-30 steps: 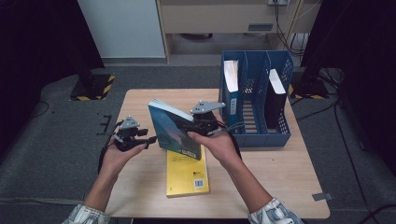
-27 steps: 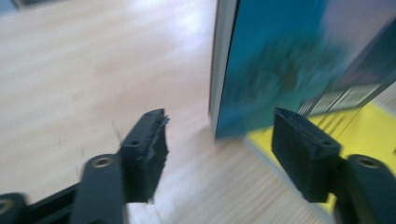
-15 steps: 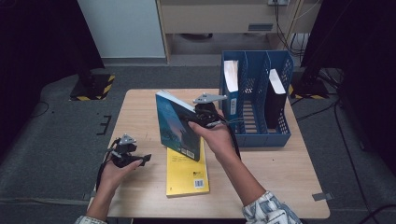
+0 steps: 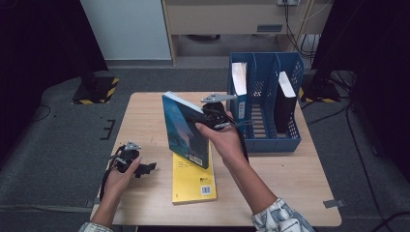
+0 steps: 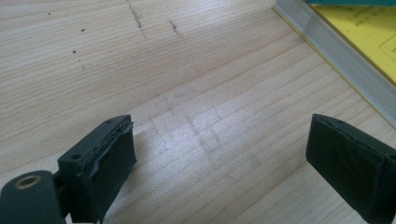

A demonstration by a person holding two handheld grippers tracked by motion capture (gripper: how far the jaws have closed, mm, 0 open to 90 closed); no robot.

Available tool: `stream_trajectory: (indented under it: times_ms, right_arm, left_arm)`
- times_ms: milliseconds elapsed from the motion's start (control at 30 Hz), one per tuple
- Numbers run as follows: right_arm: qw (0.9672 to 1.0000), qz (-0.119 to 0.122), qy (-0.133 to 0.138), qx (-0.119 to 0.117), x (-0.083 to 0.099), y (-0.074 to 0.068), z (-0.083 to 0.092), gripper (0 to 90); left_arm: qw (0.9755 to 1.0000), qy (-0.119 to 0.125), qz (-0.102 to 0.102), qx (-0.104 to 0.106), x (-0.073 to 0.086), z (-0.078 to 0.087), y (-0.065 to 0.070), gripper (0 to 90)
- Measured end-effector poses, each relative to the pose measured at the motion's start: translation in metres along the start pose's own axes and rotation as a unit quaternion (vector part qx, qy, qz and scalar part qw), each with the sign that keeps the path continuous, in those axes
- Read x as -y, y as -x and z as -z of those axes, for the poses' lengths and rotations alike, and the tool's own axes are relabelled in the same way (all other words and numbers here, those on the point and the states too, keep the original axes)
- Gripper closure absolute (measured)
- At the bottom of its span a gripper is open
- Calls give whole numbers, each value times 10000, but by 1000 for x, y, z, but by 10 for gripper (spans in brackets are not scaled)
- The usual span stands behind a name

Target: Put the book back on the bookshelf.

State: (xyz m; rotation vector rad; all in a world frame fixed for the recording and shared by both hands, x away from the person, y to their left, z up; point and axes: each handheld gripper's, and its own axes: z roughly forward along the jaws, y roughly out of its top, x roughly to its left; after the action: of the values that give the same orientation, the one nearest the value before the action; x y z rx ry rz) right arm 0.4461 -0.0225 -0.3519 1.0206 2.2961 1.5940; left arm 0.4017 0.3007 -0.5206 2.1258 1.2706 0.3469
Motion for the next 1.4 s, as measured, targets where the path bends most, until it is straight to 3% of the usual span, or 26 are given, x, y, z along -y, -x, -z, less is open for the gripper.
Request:
stream_trajectory:
  times_ms: [300,533,633,900,1400]
  right_arm:
    - [10000,34,-58,48,3,1,17,737]
    - [9999,36,7,103,7,1,40,737]
    - [9999,46,28,130,8,1,47,737]
    - [9998,24,52,175,11,2,60,737]
    - [9995,-1,64,303,22,4,102,737]
  left_arm:
    - [9999,-87,-102,-55,2,-3,2,66]
    - [9989,-19,-336,-320,7,-6,7,43]
    - [9988,105,-365,-325,10,-8,9,2]
    - [9981,380,-392,-273,15,-10,8,0]
    - [9981,386,-390,-275,15,-10,8,0]
